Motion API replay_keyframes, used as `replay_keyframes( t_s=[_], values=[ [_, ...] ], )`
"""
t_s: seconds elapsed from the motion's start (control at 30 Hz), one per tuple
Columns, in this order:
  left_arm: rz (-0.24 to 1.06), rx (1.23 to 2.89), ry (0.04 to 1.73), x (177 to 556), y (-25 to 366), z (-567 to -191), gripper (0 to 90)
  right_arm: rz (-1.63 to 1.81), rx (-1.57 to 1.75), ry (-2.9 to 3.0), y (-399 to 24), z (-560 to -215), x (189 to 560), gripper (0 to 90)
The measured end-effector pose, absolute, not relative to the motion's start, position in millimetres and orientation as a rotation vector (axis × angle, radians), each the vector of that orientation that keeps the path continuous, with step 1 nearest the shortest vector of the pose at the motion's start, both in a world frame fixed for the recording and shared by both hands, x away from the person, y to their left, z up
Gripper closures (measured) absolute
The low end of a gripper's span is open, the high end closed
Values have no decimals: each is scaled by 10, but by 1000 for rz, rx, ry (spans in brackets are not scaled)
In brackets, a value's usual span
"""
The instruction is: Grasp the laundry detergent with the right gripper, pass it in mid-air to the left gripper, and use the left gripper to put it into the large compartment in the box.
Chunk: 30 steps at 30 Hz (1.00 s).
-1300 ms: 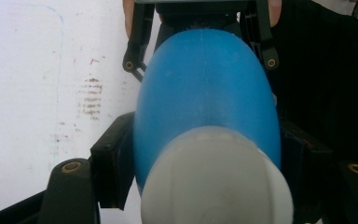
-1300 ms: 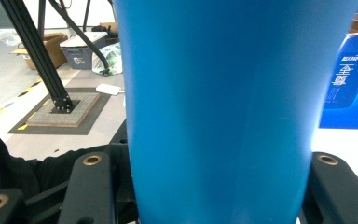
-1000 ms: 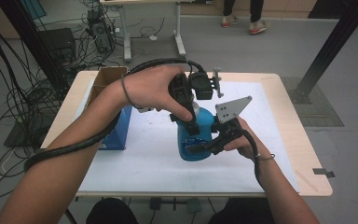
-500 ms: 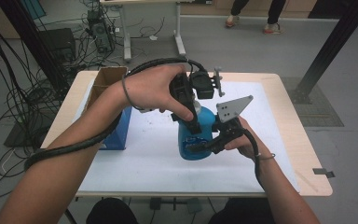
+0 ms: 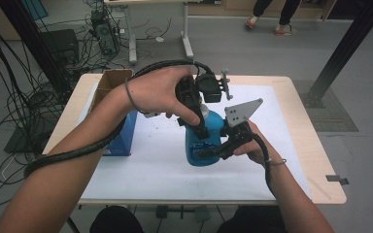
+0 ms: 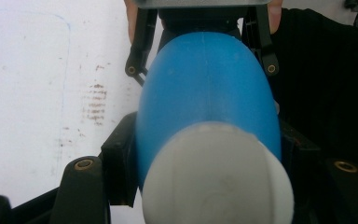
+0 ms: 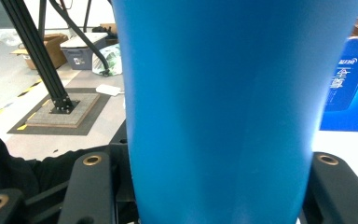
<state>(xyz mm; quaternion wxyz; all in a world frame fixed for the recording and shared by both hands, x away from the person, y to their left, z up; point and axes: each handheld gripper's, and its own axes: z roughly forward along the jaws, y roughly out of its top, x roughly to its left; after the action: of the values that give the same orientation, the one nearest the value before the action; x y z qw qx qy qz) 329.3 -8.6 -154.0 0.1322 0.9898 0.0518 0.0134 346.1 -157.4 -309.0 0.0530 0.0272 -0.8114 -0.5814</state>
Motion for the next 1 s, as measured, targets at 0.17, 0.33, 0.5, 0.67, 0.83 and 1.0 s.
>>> replay_keyframes(
  t_s=[0.17,0.33,0.5,0.67,0.83,1.0],
  values=[
    [41,2882,147,3298,-89,-1543,377,-1764,82,-2467,-1567,-3098,3459,431],
    [42,2891,145,3297,-96,-1535,377,-1768,83,-2466,-1567,-3096,3459,431],
    [44,2885,142,3301,-100,-1532,376,-1774,81,-2464,-1574,-3095,3464,431],
    [42,2877,148,3295,-105,-1525,377,-1779,82,-2462,-1583,-3089,3462,431],
    [48,2886,134,3300,-109,-1519,377,-1780,82,-2463,-1586,-3087,3464,431],
    [48,2892,132,3308,-113,-1514,377,-1783,83,-2462,-1586,-3085,3470,431]
  ],
)
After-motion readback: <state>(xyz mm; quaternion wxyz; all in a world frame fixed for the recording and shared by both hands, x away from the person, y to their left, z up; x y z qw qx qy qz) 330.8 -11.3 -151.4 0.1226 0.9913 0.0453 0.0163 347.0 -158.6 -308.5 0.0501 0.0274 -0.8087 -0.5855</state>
